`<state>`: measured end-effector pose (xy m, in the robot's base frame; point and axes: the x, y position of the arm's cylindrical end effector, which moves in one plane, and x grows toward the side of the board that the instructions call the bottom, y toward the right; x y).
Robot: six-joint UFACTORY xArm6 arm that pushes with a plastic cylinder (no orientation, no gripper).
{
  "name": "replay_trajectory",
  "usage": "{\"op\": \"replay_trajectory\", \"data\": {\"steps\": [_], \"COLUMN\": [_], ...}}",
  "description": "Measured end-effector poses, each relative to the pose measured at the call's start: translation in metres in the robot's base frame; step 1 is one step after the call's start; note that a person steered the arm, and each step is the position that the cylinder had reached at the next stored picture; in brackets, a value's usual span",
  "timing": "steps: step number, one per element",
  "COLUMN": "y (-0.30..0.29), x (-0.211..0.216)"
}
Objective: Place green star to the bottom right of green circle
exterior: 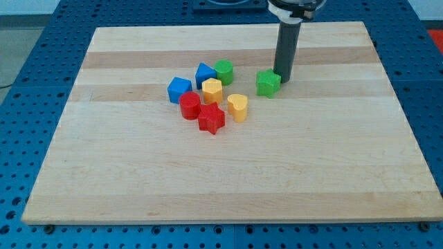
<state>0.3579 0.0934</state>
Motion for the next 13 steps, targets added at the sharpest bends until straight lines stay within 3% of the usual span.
{"op": "replay_trajectory", "data": {"steps": [3, 5, 7, 8, 10, 13], "y": [-0.017, 0.020, 0.057, 0.054, 0.021, -0.030], "x": [0.001, 0.001, 0.027, 0.037, 0.004, 0.004]}}
